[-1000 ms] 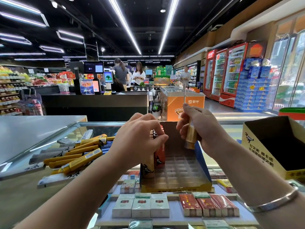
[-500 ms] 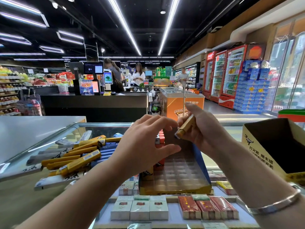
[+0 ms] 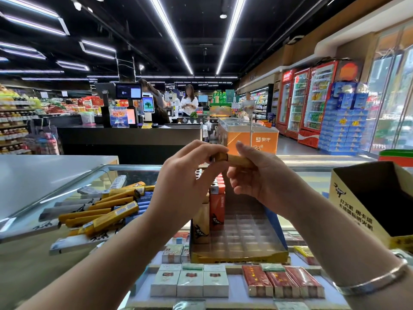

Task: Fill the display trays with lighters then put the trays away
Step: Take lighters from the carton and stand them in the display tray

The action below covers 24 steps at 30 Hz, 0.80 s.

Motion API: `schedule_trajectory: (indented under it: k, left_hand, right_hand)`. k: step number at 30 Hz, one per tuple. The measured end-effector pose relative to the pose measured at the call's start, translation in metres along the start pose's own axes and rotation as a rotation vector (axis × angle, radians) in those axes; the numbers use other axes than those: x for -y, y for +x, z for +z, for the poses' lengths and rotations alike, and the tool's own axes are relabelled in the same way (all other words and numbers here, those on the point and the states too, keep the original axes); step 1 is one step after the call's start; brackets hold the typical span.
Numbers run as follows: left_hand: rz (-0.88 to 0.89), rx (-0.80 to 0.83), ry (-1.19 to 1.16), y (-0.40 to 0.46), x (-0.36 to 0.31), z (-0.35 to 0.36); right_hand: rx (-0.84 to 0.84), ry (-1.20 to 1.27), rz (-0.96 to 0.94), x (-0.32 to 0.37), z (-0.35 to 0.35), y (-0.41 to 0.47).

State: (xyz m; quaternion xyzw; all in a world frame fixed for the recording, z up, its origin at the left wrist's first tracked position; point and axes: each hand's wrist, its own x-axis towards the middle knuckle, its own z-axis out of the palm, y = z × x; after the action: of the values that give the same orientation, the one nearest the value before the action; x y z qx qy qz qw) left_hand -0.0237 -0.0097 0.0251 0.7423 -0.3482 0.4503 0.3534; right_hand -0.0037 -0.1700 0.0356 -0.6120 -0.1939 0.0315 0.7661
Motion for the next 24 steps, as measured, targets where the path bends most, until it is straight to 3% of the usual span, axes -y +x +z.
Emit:
schedule_trajectory:
  k: [4,10,14,21,24]
  left_hand:
    - [-0.021,-0.046,-0.022,0.001,0.0,-0.002]
    - [-0.083,-0.013,-0.051,0.002,0.0,-0.005]
    - [-0.106,0.062,-0.069,0.001,-0.001,-0.004]
    - [-0.072,0.191,-0.005,-0.001,0.006,-0.001]
    - [-0.039,0.228,0.047,-0.002,0.007,0.0]
  right_hand:
    - [-0.092,-0.138,-0.042,-0.001,0.002,-0.001]
    - [-0.477,-0.39,-0.315,0.005,-0.01,0.002]
    - [-0.649,-0.511,-0.333,0.001,-0.019,0.008]
    - [-0.41,-0.549,-0.022,-0.016,-0.025,0.013]
    - [-0.4,-0.593,-0.013,-0.019,-0.026,0.014]
